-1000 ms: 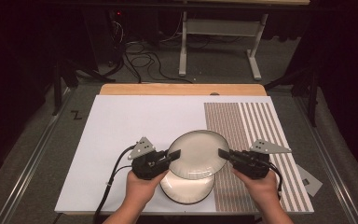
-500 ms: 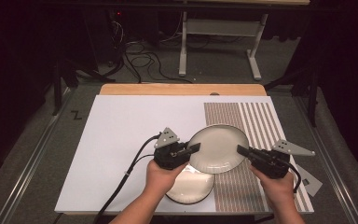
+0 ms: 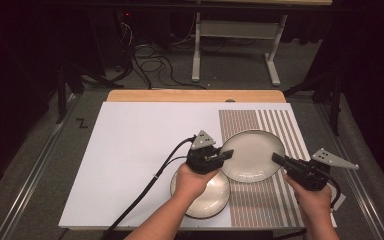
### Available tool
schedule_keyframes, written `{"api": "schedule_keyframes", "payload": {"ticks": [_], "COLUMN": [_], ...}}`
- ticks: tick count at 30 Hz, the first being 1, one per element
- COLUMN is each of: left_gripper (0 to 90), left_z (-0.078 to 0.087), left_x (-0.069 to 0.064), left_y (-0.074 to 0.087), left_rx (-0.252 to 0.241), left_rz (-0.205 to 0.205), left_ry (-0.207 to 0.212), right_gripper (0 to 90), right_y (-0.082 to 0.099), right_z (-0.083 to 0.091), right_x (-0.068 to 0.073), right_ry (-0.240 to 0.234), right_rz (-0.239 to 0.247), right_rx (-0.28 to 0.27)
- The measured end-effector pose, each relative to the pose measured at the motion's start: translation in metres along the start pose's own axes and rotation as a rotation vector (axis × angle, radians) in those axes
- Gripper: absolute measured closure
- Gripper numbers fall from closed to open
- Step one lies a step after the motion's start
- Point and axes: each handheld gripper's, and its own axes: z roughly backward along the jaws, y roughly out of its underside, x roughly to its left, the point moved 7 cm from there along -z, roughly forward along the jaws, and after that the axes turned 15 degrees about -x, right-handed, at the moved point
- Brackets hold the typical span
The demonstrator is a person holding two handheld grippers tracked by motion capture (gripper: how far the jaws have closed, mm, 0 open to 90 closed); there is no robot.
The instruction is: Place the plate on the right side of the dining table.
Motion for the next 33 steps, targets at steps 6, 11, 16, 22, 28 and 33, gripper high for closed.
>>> {"api": "schedule_keyframes", "payload": {"ticks": [6, 11, 16, 22, 28, 33], "left_gripper": [74.7, 74.2, 72.9, 72.2, 71.6, 71.3], "left_z": [-0.02, -0.035, -0.051, -0.065, -0.075, -0.078], "left_x": [-0.001, -0.001, 0.002, 0.001, 0.002, 0.003], "left_y": [0.006, 0.009, 0.015, 0.023, 0.032, 0.038], "left_rx": [0.018, 0.03, 0.054, 0.081, 0.109, 0.122], "left_rz": [0.011, 0.023, 0.033, 0.038, 0.047, 0.056], "left_ry": [0.011, 0.011, 0.004, 0.003, -0.006, -0.008], "right_gripper": [85.2, 85.2, 85.1, 85.0, 84.8, 84.8], "right_y": [0.002, 0.005, 0.009, 0.016, 0.023, 0.028], "right_z": [0.008, 0.012, 0.014, 0.018, 0.02, 0.02], "right_x": [-0.016, -0.028, -0.04, -0.052, -0.06, -0.064], "right_ry": [0.041, 0.077, 0.108, 0.137, 0.156, 0.165], "right_rz": [-0.011, -0.021, -0.025, -0.035, -0.041, -0.045], "right_rx": [-0.002, -0.007, -0.002, 0.011, 0.031, 0.045]}}
